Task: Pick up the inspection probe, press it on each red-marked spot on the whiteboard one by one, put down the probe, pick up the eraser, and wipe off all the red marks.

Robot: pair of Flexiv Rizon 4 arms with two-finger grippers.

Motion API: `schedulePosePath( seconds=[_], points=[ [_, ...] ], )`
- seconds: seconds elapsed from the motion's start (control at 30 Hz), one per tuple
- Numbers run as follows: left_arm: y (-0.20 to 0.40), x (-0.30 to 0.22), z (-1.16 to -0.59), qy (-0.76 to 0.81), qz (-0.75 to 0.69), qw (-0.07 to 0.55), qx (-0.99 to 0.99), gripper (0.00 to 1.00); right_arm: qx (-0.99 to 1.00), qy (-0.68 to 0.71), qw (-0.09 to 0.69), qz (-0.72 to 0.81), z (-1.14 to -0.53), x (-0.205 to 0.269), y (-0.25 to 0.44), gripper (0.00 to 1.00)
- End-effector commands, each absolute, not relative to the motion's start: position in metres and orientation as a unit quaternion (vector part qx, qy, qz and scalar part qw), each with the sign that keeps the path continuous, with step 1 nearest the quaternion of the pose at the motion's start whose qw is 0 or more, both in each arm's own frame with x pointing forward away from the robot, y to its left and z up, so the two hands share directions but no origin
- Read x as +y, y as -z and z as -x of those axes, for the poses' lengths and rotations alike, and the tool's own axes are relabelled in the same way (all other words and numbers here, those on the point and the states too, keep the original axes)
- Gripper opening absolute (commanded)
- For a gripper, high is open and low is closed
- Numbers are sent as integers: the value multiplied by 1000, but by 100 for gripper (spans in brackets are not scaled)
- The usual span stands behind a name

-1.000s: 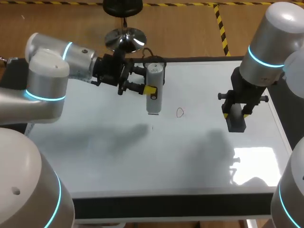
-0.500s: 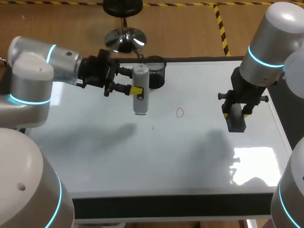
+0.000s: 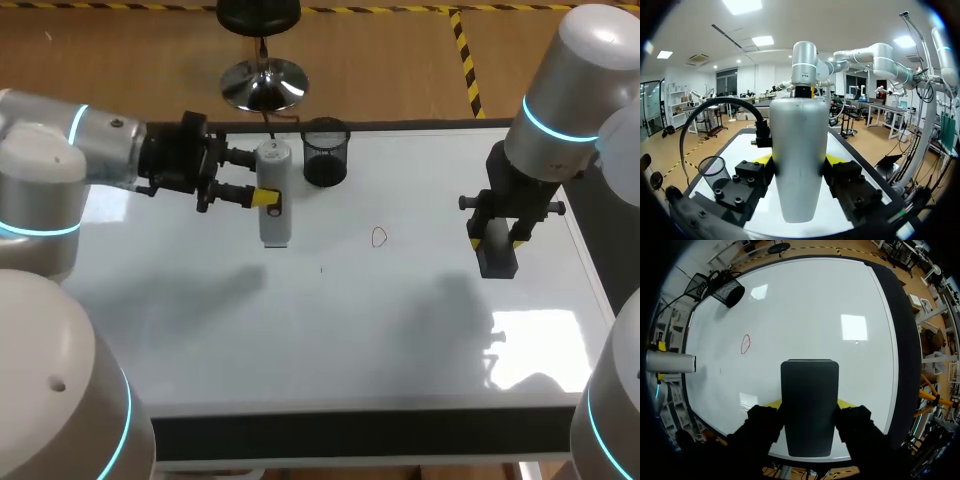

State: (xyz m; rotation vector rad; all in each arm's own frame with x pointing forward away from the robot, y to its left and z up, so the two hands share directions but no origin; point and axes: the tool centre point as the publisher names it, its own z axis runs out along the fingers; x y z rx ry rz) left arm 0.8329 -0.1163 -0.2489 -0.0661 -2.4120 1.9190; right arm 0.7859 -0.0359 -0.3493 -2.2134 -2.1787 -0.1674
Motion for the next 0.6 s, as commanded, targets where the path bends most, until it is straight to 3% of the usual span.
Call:
schedulePosePath(
  seconds=[0.03, 0.6],
  points=[
    [246, -105, -821, -627, 9, 13, -779, 0, -701, 55, 16, 711, -786, -37, 349, 0],
    [247, -101, -820, -633, 5, 8, -774, 0, -701, 55, 16, 711, -786, -37, 349, 0]
  ],
)
